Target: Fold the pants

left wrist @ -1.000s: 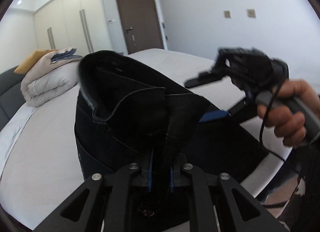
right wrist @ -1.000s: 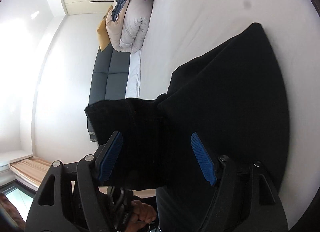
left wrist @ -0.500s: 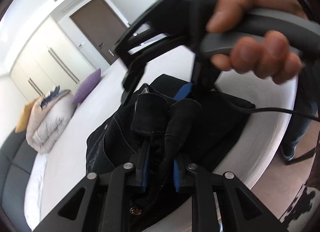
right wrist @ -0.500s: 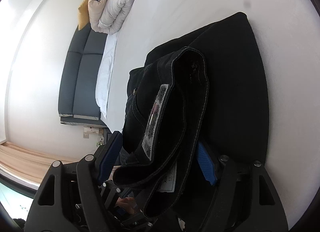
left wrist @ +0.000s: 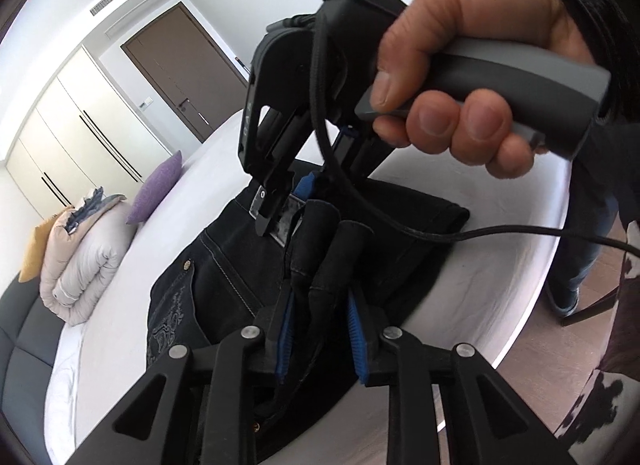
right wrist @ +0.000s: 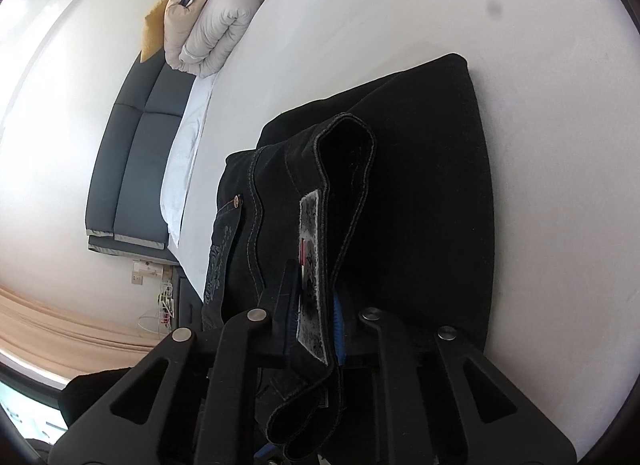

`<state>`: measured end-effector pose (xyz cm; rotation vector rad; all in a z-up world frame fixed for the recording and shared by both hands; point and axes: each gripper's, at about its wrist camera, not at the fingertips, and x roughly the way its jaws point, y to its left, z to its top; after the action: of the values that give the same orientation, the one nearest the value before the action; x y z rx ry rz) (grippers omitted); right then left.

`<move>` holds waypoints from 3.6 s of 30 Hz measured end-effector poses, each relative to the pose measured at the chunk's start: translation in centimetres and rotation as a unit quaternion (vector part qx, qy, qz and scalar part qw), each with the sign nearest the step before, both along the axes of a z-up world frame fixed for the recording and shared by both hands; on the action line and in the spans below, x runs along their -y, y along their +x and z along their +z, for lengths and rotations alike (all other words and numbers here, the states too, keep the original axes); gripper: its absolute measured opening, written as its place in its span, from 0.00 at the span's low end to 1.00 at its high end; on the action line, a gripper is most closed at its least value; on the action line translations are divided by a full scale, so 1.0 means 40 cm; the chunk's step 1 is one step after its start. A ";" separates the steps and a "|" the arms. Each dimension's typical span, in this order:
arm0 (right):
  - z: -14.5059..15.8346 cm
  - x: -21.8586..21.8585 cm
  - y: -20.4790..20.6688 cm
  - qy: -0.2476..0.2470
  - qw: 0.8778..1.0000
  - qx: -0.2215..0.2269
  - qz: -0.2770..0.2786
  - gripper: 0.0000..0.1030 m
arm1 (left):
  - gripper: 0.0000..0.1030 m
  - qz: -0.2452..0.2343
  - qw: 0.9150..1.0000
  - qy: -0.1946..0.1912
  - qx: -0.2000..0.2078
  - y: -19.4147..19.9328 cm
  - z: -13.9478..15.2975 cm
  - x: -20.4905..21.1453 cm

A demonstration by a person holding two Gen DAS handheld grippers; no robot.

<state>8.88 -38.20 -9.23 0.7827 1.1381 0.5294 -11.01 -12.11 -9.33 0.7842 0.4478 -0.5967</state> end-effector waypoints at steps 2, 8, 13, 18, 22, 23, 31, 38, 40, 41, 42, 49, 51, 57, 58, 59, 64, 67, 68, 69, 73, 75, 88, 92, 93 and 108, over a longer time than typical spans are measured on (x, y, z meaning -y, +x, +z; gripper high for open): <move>-0.003 0.004 -0.006 0.009 1.000 0.005 -0.011 0.12 | 0.20 -0.003 1.000 -0.006 -0.009 0.004 0.004 -0.004; 0.031 0.056 -0.038 0.008 0.999 0.027 -0.024 0.12 | 0.18 -0.019 1.000 -0.019 -0.015 0.008 0.026 0.006; 0.024 0.129 -0.069 0.016 0.999 0.025 -0.039 0.11 | 0.17 -0.036 0.999 -0.022 -0.022 0.004 0.029 0.019; -0.003 0.181 -0.103 0.034 0.997 0.021 -0.061 0.11 | 0.17 -0.039 0.998 -0.024 -0.031 0.002 0.021 0.023; -0.004 0.231 -0.122 0.036 0.996 0.028 -0.074 0.10 | 0.17 -0.037 0.998 -0.032 -0.037 0.009 0.022 0.023; -0.007 0.238 -0.122 0.032 0.996 0.028 -0.077 0.10 | 0.17 -0.037 0.998 -0.033 -0.039 0.010 0.021 0.023; -0.017 0.258 -0.133 0.058 0.996 0.019 -0.072 0.10 | 0.17 -0.035 0.997 -0.049 -0.050 0.018 0.021 0.021; -0.024 0.243 -0.094 0.065 0.997 -0.013 -0.043 0.10 | 0.17 -0.032 0.997 -0.058 -0.051 0.021 0.026 0.017; -0.021 0.233 -0.081 0.061 0.997 -0.021 -0.038 0.11 | 0.17 -0.031 0.997 -0.058 -0.050 0.021 0.028 0.017; -0.018 0.233 -0.078 0.058 0.997 -0.019 -0.037 0.10 | 0.17 -0.031 0.996 -0.059 -0.051 0.022 0.029 0.016; -0.013 0.231 -0.080 0.052 0.998 -0.014 -0.037 0.10 | 0.17 -0.032 0.996 -0.060 -0.051 0.021 0.029 0.017; 0.047 0.239 -0.129 0.022 0.997 0.032 -0.060 0.07 | 0.17 -0.045 0.995 -0.068 -0.049 0.007 0.043 0.022; 0.059 0.253 -0.142 0.025 0.997 0.037 -0.068 0.06 | 0.17 -0.052 0.995 -0.070 -0.046 0.001 0.048 0.028; 0.013 0.281 -0.132 0.033 0.998 0.005 -0.051 0.10 | 0.17 -0.051 0.994 -0.066 -0.069 0.011 0.015 0.031; -0.006 0.287 -0.132 0.044 0.997 -0.001 -0.057 0.10 | 0.20 -0.048 0.994 -0.068 -0.072 0.012 0.014 0.029; -0.015 0.292 -0.133 0.058 0.997 -0.001 -0.059 0.11 | 0.20 -0.046 0.994 -0.072 -0.070 0.012 0.020 0.027; 0.015 0.297 -0.154 0.045 0.996 0.009 -0.077 0.26 | 0.66 -0.040 0.987 -0.129 -0.082 0.015 0.085 -0.024; 0.053 0.336 -0.173 0.042 0.992 0.029 -0.111 0.50 | 0.75 -0.026 0.980 -0.180 -0.085 0.022 0.142 -0.085; 0.071 0.349 -0.178 0.041 0.991 0.038 -0.122 0.50 | 0.75 -0.018 0.976 -0.195 -0.092 0.037 0.158 -0.108; 0.093 0.354 -0.181 0.044 0.990 0.051 -0.122 0.50 | 0.75 -0.007 0.972 -0.211 -0.106 0.062 0.171 -0.133; 0.165 0.293 -0.165 0.062 0.992 0.087 -0.061 0.46 | 0.47 0.048 0.930 -0.297 -0.208 0.227 0.184 -0.250; 0.177 0.233 -0.153 0.060 0.994 0.093 -0.023 0.34 | 0.34 0.077 0.898 -0.342 -0.267 0.322 0.170 -0.316; 0.001 0.183 -0.182 0.060 0.998 0.022 -0.016 0.00 | 0.02 0.185 0.892 -0.268 -0.313 0.467 0.028 -0.363; -0.002 0.194 -0.250 0.057 0.998 0.025 -0.023 0.00 | 0.02 0.186 0.893 -0.269 -0.310 0.463 0.035 -0.365; 0.004 0.201 -0.265 0.057 0.998 0.028 -0.029 0.02 | 0.02 0.186 0.893 -0.270 -0.310 0.463 0.035 -0.362; 0.097 0.284 -0.260 -0.033 0.993 0.057 -0.100 0.75 | 0.85 0.208 0.892 -0.308 -0.257 0.383 0.136 -0.437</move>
<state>-1.54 -49.56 -5.37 0.7881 0.9550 0.3628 4.32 5.38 -3.88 -0.1000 0.8340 -0.4933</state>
